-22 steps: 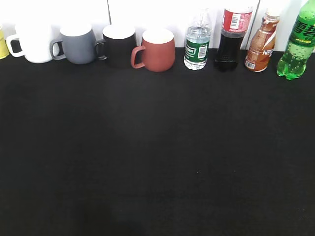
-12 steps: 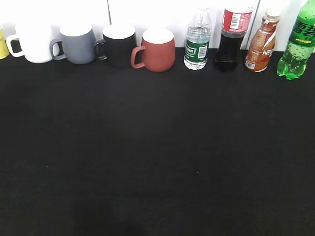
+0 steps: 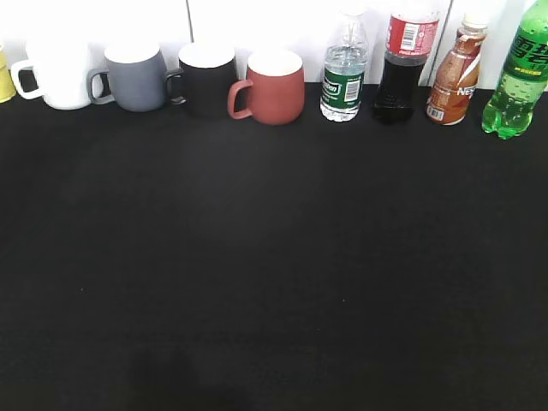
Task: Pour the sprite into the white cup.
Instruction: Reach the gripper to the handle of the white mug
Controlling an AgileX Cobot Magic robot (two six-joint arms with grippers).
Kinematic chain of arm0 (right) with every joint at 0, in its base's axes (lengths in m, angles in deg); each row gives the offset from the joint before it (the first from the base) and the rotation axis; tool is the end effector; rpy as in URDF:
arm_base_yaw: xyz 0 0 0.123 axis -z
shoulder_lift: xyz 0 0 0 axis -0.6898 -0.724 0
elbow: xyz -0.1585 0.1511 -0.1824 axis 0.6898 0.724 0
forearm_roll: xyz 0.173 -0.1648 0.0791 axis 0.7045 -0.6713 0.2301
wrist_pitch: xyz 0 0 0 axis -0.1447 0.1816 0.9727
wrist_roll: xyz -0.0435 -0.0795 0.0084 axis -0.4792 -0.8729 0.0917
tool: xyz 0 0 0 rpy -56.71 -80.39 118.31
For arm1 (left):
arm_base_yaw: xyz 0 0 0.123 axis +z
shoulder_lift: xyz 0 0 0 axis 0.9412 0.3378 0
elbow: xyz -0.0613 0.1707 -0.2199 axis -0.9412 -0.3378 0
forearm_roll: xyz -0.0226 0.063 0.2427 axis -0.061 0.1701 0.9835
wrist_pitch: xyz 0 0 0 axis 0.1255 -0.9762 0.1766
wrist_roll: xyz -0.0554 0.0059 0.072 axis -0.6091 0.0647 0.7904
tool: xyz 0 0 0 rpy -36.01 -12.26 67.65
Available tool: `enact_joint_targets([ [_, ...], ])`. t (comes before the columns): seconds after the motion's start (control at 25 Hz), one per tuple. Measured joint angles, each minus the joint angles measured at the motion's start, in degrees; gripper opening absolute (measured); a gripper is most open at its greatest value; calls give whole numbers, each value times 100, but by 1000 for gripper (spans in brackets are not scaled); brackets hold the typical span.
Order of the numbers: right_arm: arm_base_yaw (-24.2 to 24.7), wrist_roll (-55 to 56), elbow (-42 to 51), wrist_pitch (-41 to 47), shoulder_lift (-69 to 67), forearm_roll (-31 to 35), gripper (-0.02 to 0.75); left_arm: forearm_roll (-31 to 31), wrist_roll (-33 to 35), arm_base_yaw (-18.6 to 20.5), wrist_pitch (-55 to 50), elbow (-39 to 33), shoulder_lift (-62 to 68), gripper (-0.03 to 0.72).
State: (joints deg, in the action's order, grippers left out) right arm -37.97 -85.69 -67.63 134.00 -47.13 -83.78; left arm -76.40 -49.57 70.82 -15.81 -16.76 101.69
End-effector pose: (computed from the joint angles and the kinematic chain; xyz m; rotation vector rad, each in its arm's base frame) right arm -0.0042 0.0066 0.2776 0.0966 2.0170 0.0292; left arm 0.1577 0.0008 0.2891 0.0624 1.5612 0.0663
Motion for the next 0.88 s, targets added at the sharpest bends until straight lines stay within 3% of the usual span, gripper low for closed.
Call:
enact_joint_targets([
  [0.16, 0, 0, 0, 0, 0, 0, 566, -952, 0, 0, 2408, 156, 3174, 532],
  [0.32, 0, 0, 0, 0, 0, 0, 566, -969, 0, 0, 3037, 1412, 5495, 498],
  [0.64, 0, 0, 0, 0, 0, 0, 566, -1005, 0, 253, 2441, 4252, 7723, 396],
  [0.88, 0, 0, 0, 0, 6, 0, 566, -632, 0, 354, 1971, 5494, 8609, 377],
])
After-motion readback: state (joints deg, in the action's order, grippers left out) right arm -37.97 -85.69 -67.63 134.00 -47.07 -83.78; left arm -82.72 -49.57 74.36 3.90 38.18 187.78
